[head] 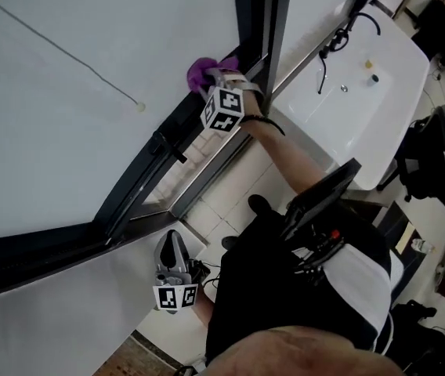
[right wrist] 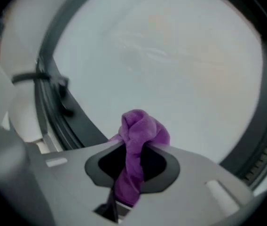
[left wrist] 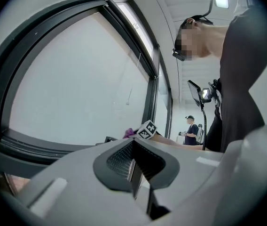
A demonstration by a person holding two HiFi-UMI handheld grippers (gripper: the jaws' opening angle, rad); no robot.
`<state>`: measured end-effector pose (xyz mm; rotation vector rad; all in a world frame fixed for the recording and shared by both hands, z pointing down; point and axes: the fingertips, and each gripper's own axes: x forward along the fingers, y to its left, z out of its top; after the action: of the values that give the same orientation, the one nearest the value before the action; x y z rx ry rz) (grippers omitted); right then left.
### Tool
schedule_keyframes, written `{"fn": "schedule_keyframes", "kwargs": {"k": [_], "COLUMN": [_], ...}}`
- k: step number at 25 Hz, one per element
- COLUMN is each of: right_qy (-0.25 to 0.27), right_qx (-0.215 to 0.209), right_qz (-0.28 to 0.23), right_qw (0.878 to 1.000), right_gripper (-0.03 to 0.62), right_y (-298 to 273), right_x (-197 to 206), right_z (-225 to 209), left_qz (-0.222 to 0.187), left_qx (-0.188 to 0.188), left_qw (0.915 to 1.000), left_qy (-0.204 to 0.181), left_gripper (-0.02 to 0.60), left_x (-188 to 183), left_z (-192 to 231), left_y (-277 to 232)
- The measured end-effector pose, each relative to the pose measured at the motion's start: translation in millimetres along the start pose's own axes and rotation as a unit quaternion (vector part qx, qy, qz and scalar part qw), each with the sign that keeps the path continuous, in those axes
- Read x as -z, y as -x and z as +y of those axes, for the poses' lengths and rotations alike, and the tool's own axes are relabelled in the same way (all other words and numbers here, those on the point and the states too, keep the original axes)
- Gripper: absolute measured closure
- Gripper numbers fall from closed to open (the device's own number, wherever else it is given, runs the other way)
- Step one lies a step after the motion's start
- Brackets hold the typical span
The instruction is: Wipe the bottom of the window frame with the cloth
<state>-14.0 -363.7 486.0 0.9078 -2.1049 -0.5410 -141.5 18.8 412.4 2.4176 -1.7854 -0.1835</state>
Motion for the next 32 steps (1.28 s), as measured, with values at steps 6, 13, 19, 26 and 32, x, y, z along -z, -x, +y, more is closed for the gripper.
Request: {"fn": "schedule_keyframes", "kwargs": {"k": [6,13,19,26,32], "right_qy": [0.028,0.004,0.096,-0.063,-0.305], "right_qx": [-0.128,0.022,0.105,0.108,-0.128], "right_qz": [-0.060,0.107,0.229,0.155,-0.246], "right_qw": [0.989,0.994,0.963,0.980,0.911], "right_gripper": [0.525,0.525,0.528,0.523,0.523], "right_y": [-19.8,-50.8,-64.6,26.3,178.9], "right_x": [-36.2,101.1,139.0,146.5,7.2], "right_z": [83.1,-62.8,-98.2,-77.0,7.9], "left_qz": [0.000,-0.002,-0.018,-0.031,-0.039], "left_qx": [0.010,0.000,0.001,0.013,0.030], "left_qw": [0.9999,1.0000,0.9998,0.9994,0.9986], "left_qy": [-0.004,-0.004,-0.006,-0.011,-0.018], "left_gripper": [0.583,0.583,0.583,0.583,0.583], "left_x": [-1.3,-3.6,-8.2,-12.8,-21.8], "left_z": [-12.1,-1.5,0.7,10.5,2.2], "left_y": [-9.4,-5.3,-0.7,8.8,3.4]}}
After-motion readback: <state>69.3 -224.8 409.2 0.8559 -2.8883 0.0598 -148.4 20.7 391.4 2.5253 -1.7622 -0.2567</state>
